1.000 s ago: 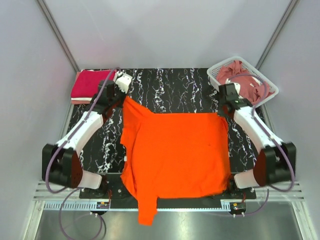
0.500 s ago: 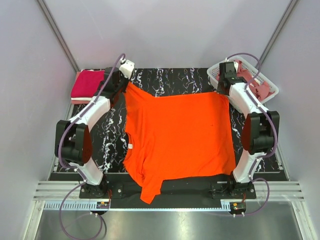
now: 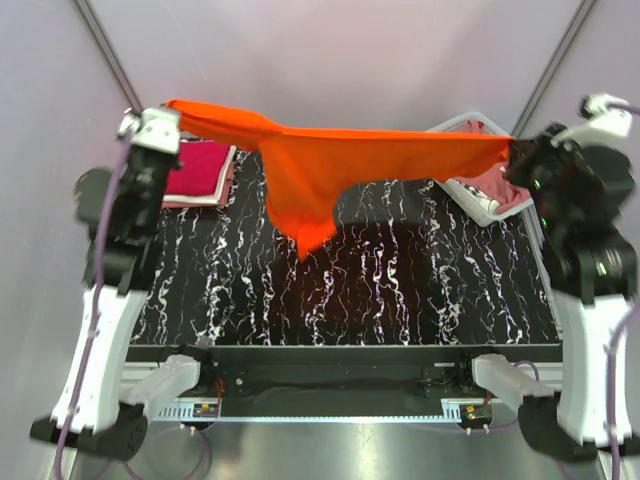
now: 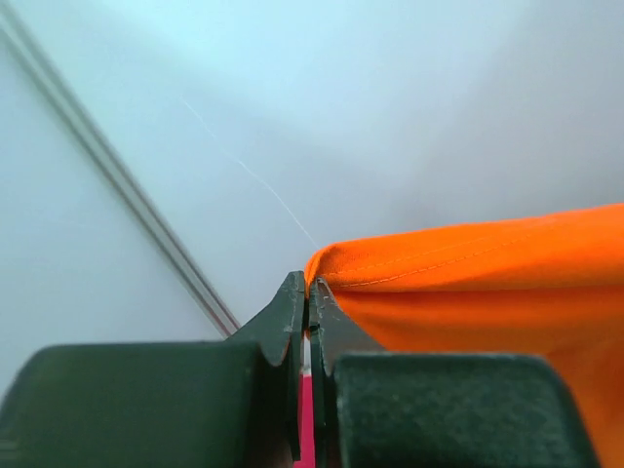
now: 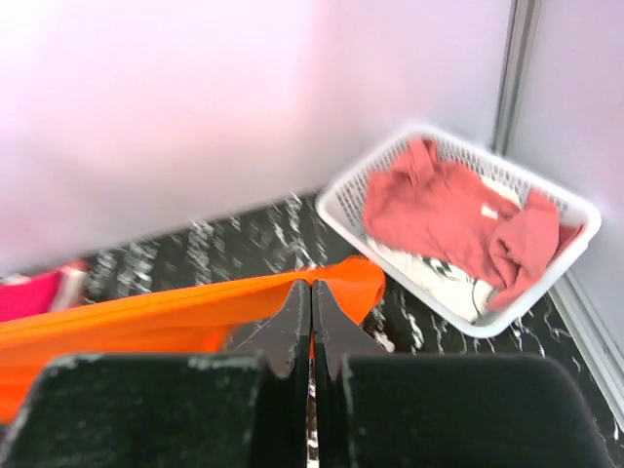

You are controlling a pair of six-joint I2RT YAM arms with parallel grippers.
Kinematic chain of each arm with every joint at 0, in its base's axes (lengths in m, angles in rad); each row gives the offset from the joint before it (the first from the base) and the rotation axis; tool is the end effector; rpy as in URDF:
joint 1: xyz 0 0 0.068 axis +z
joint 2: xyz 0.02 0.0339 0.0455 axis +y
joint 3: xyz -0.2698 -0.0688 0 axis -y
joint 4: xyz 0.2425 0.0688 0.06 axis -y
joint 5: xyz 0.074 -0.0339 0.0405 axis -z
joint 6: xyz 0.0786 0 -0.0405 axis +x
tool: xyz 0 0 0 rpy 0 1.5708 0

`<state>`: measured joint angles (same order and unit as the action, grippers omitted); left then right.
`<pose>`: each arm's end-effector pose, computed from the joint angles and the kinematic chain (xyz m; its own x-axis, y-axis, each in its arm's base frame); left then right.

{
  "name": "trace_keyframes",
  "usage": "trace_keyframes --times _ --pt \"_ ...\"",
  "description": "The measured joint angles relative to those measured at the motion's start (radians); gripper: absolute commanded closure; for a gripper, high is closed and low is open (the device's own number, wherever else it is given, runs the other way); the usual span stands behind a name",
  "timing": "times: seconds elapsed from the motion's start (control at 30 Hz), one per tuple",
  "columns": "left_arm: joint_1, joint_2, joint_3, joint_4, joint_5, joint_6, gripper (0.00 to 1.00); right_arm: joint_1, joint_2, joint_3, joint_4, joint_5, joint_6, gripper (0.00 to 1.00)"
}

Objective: Fold and stack the t-shirts
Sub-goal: Flatten the tshirt out

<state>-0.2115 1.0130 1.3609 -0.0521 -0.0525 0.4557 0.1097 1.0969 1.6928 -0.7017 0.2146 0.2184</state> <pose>0.2263 -0.0444 0.5259 0.3266 0.3794 -0.8657 0.0187 0.9131 0.4072 0.2144 0.0068 0.5234 -0.0800 0.2042 -0.9757 0.1238 0.9733 0.1935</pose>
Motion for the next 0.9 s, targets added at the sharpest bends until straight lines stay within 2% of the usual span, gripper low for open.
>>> trace_keyframes --times 0.17,0.33,0.57,0.73,0.83,0.9 --pt "-0.001 -0.200 0.002 -0.027 0.022 0.001 1.00 0.001 -0.208 0.034 -0.103 -0.048 0.032 1.00" --pt "-0.001 -0.297 0.084 -0.117 0.071 0.007 1.00 0.001 -0.279 0.196 -0.231 -0.096 0.057 1.00" --pt "-0.001 -0.333 0.270 -0.202 0.139 0.010 1.00 0.000 -0.306 0.375 -0.334 -0.161 0.101 1.00" --pt "-0.050 -0.302 0.351 -0.199 0.201 0.086 1.00 0.000 -0.259 0.464 -0.357 -0.154 0.087 1.00" --pt "-0.085 -0.242 0.352 -0.177 0.205 0.153 1.00 0.000 -0.204 0.432 -0.335 -0.136 0.061 1.00" --pt "-0.087 -0.190 0.305 -0.151 0.219 0.192 1.00 0.000 -0.171 0.328 -0.282 -0.118 0.042 1.00"
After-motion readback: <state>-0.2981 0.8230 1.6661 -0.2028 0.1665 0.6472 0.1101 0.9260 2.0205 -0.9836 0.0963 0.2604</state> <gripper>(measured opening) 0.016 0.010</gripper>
